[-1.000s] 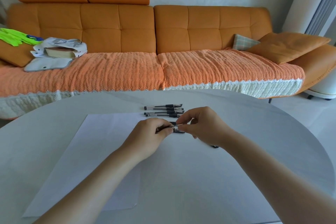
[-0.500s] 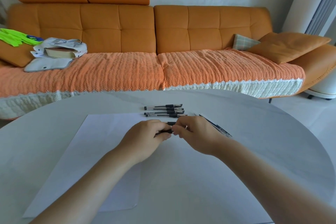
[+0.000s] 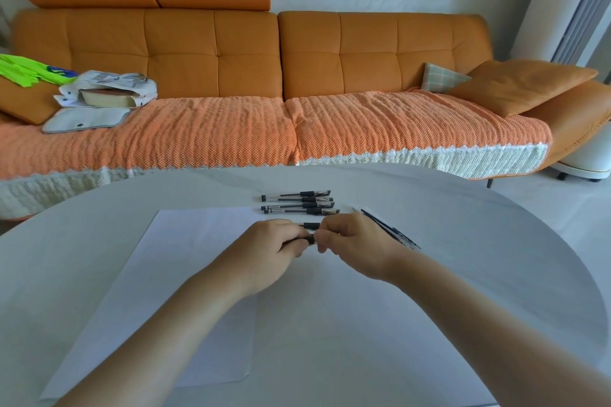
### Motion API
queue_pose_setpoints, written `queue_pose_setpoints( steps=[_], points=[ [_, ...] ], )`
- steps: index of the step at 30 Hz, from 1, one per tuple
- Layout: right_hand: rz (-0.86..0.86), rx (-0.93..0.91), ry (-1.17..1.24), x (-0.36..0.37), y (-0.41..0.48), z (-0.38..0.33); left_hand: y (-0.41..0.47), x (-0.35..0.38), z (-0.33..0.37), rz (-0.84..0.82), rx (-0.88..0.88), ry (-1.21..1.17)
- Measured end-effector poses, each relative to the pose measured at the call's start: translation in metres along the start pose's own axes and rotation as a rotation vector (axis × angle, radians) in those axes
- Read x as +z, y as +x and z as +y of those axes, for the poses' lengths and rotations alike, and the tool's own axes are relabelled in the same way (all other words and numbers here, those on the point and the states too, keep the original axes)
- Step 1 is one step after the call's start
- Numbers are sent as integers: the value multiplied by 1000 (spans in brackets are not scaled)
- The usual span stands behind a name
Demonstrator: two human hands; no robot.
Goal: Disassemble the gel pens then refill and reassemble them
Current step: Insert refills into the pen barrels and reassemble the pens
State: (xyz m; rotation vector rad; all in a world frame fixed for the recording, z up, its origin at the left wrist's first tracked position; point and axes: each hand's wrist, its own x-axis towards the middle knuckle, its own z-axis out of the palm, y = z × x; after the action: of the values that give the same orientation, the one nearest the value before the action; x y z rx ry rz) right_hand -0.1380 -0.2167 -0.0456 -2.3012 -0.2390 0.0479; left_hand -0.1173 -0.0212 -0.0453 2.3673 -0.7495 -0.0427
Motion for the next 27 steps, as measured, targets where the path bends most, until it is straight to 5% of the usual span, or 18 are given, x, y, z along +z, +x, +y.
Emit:
queue_pose_setpoints(
  steps=[12,20,27],
  points=[
    [-148,152,315,-3,3,-4,3,-1,-1,154,66,13],
    [38,144,215,-35,17,-1,29,-2,16,182,115,-19],
    [-70,126,322,-41,14,3,36,-3,13,215,107,-23]
  ],
)
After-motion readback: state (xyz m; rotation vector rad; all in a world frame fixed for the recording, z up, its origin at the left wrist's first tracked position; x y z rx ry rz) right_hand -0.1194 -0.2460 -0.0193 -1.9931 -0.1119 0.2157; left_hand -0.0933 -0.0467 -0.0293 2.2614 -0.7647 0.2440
